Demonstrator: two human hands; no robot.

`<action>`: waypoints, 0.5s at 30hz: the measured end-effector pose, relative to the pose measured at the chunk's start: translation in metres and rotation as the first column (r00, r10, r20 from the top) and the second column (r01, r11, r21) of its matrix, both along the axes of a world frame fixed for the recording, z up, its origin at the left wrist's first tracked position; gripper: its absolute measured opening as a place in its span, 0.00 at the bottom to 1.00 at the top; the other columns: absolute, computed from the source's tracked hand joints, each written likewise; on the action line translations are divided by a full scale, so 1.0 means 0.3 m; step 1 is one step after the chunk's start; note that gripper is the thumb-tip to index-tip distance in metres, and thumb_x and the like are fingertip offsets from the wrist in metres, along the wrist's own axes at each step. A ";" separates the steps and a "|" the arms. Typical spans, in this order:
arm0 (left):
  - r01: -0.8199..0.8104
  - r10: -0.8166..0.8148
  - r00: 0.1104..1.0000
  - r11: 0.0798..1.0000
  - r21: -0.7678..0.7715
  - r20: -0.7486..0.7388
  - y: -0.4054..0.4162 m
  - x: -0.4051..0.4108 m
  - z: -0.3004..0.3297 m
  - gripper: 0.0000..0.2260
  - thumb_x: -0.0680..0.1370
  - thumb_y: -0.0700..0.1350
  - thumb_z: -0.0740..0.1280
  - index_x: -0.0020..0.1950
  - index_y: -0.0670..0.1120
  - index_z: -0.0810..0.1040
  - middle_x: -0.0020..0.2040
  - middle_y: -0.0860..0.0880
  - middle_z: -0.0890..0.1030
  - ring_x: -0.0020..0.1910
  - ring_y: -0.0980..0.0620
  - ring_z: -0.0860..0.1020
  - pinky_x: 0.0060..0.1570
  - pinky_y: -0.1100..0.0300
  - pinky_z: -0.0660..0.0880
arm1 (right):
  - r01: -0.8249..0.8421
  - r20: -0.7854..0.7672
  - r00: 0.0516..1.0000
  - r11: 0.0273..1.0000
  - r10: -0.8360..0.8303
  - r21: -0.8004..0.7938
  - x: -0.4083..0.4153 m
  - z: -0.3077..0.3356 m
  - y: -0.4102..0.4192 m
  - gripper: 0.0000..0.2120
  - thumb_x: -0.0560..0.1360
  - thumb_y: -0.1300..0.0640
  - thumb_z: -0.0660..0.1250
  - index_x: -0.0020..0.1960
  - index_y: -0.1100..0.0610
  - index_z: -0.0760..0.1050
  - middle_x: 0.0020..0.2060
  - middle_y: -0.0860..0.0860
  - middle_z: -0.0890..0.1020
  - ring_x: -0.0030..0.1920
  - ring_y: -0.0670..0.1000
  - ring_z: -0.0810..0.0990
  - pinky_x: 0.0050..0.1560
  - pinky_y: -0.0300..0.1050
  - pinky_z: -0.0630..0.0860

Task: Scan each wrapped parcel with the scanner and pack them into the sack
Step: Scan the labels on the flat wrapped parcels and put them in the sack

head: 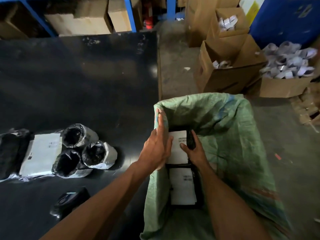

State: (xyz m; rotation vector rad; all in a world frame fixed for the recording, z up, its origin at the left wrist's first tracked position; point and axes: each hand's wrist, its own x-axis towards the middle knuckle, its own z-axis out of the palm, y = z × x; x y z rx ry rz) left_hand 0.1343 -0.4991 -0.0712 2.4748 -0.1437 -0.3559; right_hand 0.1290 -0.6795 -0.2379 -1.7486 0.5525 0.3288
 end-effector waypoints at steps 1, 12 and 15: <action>-0.001 0.001 1.000 1.000 -0.002 -0.002 0.005 0.001 -0.005 0.38 0.83 0.52 0.59 0.80 0.56 0.33 0.66 0.39 0.74 0.55 0.37 0.77 0.52 0.51 0.71 | -0.026 -0.030 0.999 0.996 0.023 -0.086 0.007 -0.026 -0.007 0.40 0.76 0.52 0.75 0.82 0.48 0.58 0.78 0.55 0.65 0.78 0.56 0.65 0.75 0.46 0.63; 0.046 -0.046 0.999 0.999 -0.004 0.006 0.017 0.011 -0.029 0.38 0.83 0.53 0.59 0.80 0.56 0.32 0.69 0.39 0.73 0.59 0.36 0.77 0.60 0.43 0.75 | -0.097 -0.277 0.960 0.981 0.048 -0.167 0.024 -0.059 -0.006 0.40 0.80 0.42 0.67 0.83 0.46 0.49 0.75 0.59 0.71 0.70 0.63 0.73 0.68 0.53 0.70; 0.049 -0.049 0.999 0.998 -0.028 -0.010 0.017 -0.002 -0.020 0.39 0.83 0.53 0.59 0.80 0.56 0.31 0.69 0.38 0.72 0.60 0.35 0.77 0.59 0.46 0.73 | -0.123 -0.439 0.898 0.946 -0.023 -0.300 0.003 -0.024 0.029 0.44 0.79 0.34 0.61 0.83 0.45 0.41 0.79 0.64 0.61 0.76 0.65 0.64 0.74 0.60 0.63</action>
